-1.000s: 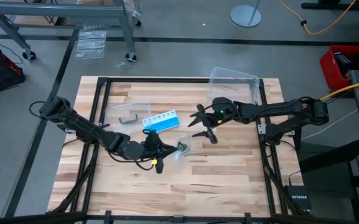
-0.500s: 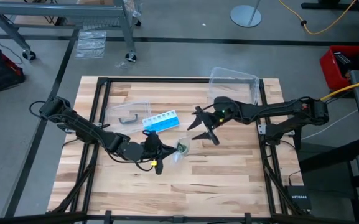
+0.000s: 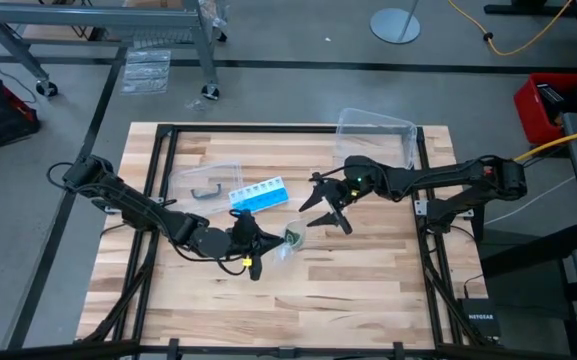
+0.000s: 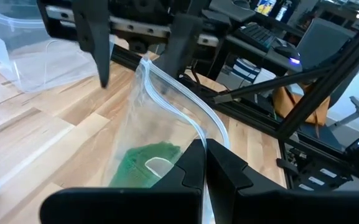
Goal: Roll bandage
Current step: Close the transparent zip bag
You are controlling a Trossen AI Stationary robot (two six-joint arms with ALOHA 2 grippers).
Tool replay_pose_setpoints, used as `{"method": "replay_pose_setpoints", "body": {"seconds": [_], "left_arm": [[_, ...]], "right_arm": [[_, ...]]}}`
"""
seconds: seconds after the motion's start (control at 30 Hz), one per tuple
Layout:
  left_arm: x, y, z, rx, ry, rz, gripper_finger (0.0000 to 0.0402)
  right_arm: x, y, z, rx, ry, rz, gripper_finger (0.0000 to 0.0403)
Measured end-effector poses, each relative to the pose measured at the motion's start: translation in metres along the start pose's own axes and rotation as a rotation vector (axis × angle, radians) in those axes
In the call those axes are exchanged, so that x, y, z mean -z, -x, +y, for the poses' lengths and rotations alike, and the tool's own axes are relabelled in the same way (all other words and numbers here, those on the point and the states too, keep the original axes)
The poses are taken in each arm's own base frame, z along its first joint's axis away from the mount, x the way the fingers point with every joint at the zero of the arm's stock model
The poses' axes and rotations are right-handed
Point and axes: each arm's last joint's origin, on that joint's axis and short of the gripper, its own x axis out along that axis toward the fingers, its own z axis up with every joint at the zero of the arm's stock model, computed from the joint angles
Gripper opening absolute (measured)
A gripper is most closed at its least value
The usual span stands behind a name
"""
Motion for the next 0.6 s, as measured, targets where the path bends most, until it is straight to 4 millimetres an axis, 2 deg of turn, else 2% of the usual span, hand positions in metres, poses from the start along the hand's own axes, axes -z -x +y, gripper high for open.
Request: {"method": "replay_pose_setpoints", "body": {"seconds": [0.2, 0.37, 0.47, 0.6], "left_arm": [[-0.001, -0.002, 0.002, -0.009, 0.002, -0.004, 0.0000], [-0.002, -0.003, 0.004, -0.014, 0.003, -0.006, 0.0000], [-0.002, -0.003, 0.004, -0.014, 0.003, -0.006, 0.0000], [-0.002, -0.003, 0.004, -0.014, 0.003, -0.006, 0.0000]], "right_arm": [[0.000, -0.017, 0.013, -0.028, 0.051, -0.035, 0.0232], [-0.007, -0.021, 0.014, 0.001, 0.066, -0.052, 0.0229], [-0.008, -0.020, 0.014, 0.005, 0.066, -0.053, 0.0205], [-0.008, -0.021, 0.013, 0.011, 0.065, -0.051, 0.0147]]}}
